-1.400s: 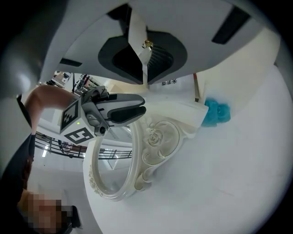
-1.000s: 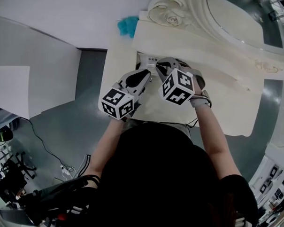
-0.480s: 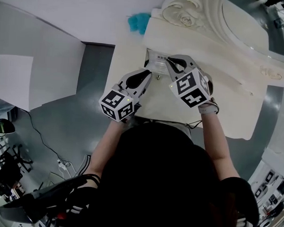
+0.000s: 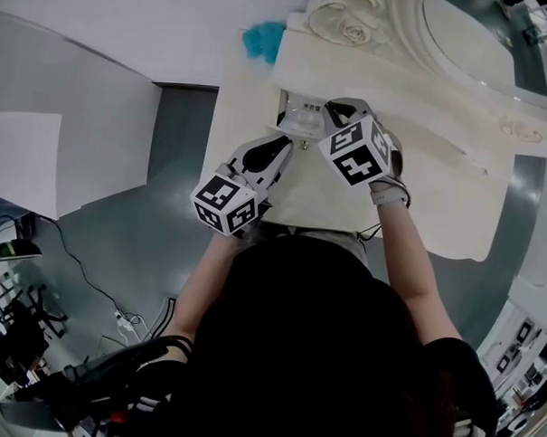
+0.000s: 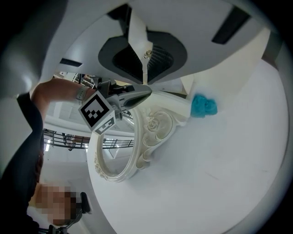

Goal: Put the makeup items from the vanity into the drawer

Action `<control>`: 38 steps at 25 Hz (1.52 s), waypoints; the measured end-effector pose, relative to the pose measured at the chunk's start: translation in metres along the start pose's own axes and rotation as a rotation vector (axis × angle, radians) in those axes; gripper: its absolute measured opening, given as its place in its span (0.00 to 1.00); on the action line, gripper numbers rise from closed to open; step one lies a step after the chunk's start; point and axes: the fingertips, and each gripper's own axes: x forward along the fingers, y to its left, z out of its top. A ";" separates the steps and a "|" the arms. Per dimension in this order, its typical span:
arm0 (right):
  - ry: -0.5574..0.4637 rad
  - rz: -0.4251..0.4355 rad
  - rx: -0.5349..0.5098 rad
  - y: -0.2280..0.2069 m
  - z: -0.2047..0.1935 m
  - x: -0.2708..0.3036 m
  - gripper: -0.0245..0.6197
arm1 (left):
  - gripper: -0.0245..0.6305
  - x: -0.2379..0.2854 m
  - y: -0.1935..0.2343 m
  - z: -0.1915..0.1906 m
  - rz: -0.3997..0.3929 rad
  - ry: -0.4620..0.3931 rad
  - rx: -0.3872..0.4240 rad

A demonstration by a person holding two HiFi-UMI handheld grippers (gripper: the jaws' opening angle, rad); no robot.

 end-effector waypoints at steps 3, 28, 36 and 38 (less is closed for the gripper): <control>0.060 0.008 -0.032 0.007 -0.012 0.008 0.08 | 0.10 -0.002 0.000 -0.002 -0.001 0.002 -0.004; -0.500 0.223 0.909 0.045 -0.056 -0.100 0.07 | 0.10 0.006 -0.042 -0.010 -0.179 0.042 0.081; -0.545 0.297 0.835 0.063 -0.097 -0.153 0.07 | 0.10 0.007 -0.099 -0.028 -0.092 -0.012 0.098; -0.542 0.310 0.804 0.072 -0.115 -0.165 0.07 | 0.10 0.004 -0.112 -0.041 -0.067 -0.016 0.100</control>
